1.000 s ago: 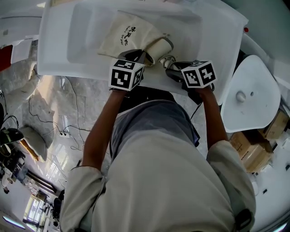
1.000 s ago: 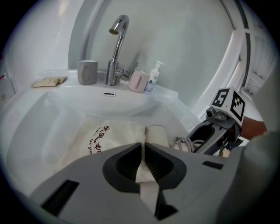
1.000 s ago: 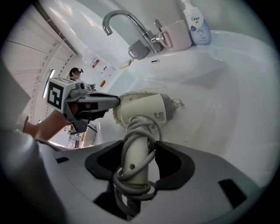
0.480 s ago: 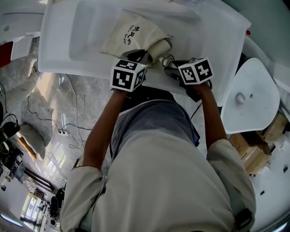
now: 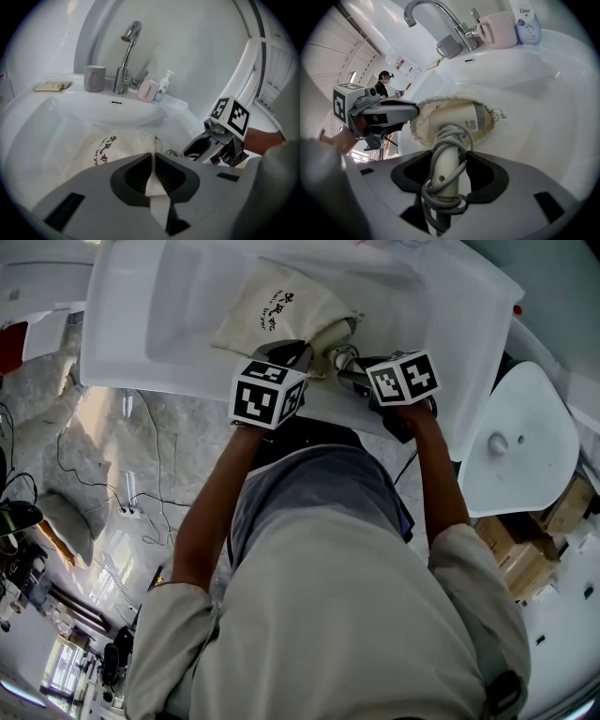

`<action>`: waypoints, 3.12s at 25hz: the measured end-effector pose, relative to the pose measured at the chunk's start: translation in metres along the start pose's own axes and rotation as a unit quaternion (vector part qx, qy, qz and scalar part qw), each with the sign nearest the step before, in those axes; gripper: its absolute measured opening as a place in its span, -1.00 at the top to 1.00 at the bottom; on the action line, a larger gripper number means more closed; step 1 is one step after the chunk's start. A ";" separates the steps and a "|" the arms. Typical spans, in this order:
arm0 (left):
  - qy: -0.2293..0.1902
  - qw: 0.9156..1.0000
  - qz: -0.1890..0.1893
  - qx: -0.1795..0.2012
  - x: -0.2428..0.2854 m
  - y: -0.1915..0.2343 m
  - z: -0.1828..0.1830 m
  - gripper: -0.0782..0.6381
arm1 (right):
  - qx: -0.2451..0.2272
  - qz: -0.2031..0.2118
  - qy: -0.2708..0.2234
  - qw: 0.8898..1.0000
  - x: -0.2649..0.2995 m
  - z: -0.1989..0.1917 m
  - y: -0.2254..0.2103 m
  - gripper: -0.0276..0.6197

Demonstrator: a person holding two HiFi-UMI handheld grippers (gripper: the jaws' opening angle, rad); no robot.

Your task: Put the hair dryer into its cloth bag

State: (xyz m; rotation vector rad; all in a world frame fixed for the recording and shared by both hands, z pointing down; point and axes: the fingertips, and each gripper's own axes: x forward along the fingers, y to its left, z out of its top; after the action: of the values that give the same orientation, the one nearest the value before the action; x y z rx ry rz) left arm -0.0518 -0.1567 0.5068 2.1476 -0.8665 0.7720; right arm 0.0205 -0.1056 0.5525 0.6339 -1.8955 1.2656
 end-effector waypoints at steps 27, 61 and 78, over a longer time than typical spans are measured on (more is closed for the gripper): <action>-0.003 0.999 -0.037 -0.013 -0.004 -0.007 0.009 0.69 | -0.002 0.013 -0.006 1.000 0.024 0.043 0.000 0.18; -0.025 0.995 -0.072 -0.065 -0.005 -0.013 0.016 0.69 | 0.010 0.015 -0.043 0.999 0.061 0.075 0.002 0.18; -0.036 0.992 -0.089 -0.084 -0.011 -0.013 0.025 0.70 | -0.007 0.000 -0.065 0.998 0.073 0.090 -0.004 0.18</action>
State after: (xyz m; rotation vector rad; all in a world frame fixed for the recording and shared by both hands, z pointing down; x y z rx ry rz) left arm -0.0418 -0.1653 0.4796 2.0796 -0.7358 0.5150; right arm -0.0485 -0.1898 0.5932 0.7235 -2.0076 1.2358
